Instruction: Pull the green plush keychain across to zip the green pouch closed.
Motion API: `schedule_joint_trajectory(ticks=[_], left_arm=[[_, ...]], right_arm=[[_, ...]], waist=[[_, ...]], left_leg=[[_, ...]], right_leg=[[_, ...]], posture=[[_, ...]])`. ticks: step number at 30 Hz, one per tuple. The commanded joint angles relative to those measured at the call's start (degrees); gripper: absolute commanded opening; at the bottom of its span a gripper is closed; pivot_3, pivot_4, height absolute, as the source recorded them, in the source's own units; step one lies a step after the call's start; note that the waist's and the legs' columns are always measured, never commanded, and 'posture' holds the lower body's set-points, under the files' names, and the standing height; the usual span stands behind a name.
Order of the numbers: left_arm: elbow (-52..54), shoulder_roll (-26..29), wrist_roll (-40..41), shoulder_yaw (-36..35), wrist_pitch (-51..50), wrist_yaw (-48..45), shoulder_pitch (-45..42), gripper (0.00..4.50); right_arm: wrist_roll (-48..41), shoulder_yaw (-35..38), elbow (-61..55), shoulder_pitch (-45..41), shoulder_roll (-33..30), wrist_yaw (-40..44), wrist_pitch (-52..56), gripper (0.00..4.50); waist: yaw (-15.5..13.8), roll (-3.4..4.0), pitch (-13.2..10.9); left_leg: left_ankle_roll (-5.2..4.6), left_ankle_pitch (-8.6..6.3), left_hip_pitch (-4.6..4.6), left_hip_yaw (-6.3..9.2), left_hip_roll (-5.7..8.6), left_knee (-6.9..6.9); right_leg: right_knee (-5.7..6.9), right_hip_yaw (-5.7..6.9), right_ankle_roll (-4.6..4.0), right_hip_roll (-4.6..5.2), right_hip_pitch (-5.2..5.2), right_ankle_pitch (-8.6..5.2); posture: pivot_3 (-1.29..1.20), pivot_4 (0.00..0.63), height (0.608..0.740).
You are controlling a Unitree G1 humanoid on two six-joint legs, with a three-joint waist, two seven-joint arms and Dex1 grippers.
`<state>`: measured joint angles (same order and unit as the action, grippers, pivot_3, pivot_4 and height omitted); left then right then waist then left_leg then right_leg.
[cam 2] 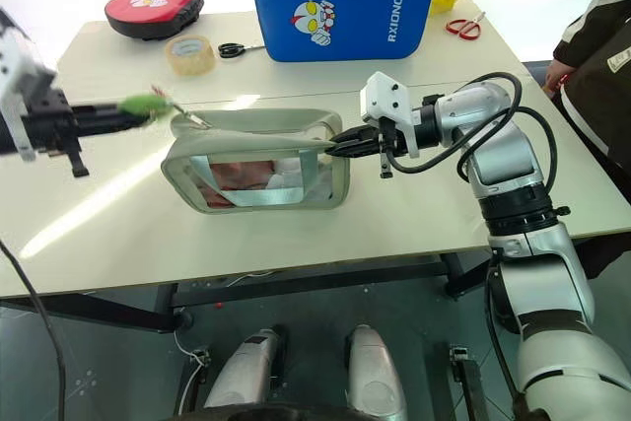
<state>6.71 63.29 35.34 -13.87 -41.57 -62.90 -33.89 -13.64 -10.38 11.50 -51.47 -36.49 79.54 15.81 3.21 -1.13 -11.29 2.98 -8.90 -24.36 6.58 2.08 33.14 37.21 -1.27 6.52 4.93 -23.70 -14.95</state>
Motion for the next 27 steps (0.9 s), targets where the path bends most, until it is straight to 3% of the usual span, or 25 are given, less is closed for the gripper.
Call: schedule_joint_trajectory(ticks=[1, 10, 13, 18, 19, 23, 27], left_arm=[[2.39, -0.56, 1.28, 1.53, -0.53, -1.07, -1.5, 0.05], [1.77, -5.71, -8.32, 11.71, 9.61, -1.22, -3.52, 0.05], [0.28, -5.75, -7.74, 11.45, 9.84, -3.12, -4.87, 1.02], [-1.39, -4.1, -7.07, 10.04, 8.84, -5.11, -7.1, 3.65], [-1.95, -3.21, -7.05, 9.51, 8.68, -5.68, -7.65, 4.0], [-4.24, -0.14, -5.5, 6.54, 5.65, -6.59, -8.64, 4.0], [-2.02, 2.53, -5.65, 4.53, 4.47, -7.38, -1.07, 4.0]], right_arm=[[-0.15, 0.43, -0.51, -1.58, 0.23, -0.02, -0.96, 0.0], [0.11, 0.17, -0.1, -2.09, 0.66, -0.12, -1.42, 0.0], [0.36, 0.22, 0.12, -2.3, 0.54, -0.04, -1.71, 0.0], [0.55, 0.31, 0.28, -2.47, 0.47, 0.04, -1.93, 0.0], [0.55, 0.35, 0.2, -2.45, 0.44, 0.09, -1.89, 0.0], [0.63, 0.51, 0.16, -2.33, 0.32, 0.22, -2.02, 0.0], [0.72, 0.47, 0.19, -2.31, 0.37, 0.23, -2.19, 0.0]], waist=[[0.14, 0.0, 0.0], [-0.11, 0.0, 0.0], [-0.01, 0.0, 0.0], [0.01, 0.0, 0.0], [0.03, 0.0, 0.0], [0.19, 0.0, 0.0], [0.47, 0.01, 0.0]], left_leg=[[0.0, 0.0, 0.0, 0.0, 0.0, 0.0], [0.0, 0.0, 0.0, 0.0, 0.0, 0.02], [0.0, 0.0, 0.01, 0.0, 0.0, 0.02], [0.0, 0.0, 0.0, 0.0, 0.0, 0.02], [0.0, 0.0, 0.0, 0.0, 0.0, 0.02], [0.0, 0.0, 0.0, 0.01, 0.0, 0.02], [0.0, 0.0, 0.01, 0.0, 0.0, 0.01]], right_leg=[[0.01, 0.0, 0.0, 0.0, -0.01, 0.0], [0.01, 0.0, 0.0, -0.01, 0.01, 0.0], [0.02, 0.0, 0.0, -0.02, 0.0, 0.0], [0.01, 0.0, 0.0, -0.02, 0.01, 0.0], [0.02, 0.0, 0.0, -0.02, 0.01, 0.0], [0.02, 0.0, 0.0, -0.02, 0.0, 0.0], [0.03, 0.0, 0.01, -0.01, 0.0, 0.0]], posture=[[0.0, 0.15, 0.74], [0.0, 0.15, 0.74], [0.0, 0.15, 0.74], [0.0, 0.15, 0.74], [0.0, 0.15, 0.74], [0.0, 0.15, 0.74], [0.0, 0.15, 0.74]])
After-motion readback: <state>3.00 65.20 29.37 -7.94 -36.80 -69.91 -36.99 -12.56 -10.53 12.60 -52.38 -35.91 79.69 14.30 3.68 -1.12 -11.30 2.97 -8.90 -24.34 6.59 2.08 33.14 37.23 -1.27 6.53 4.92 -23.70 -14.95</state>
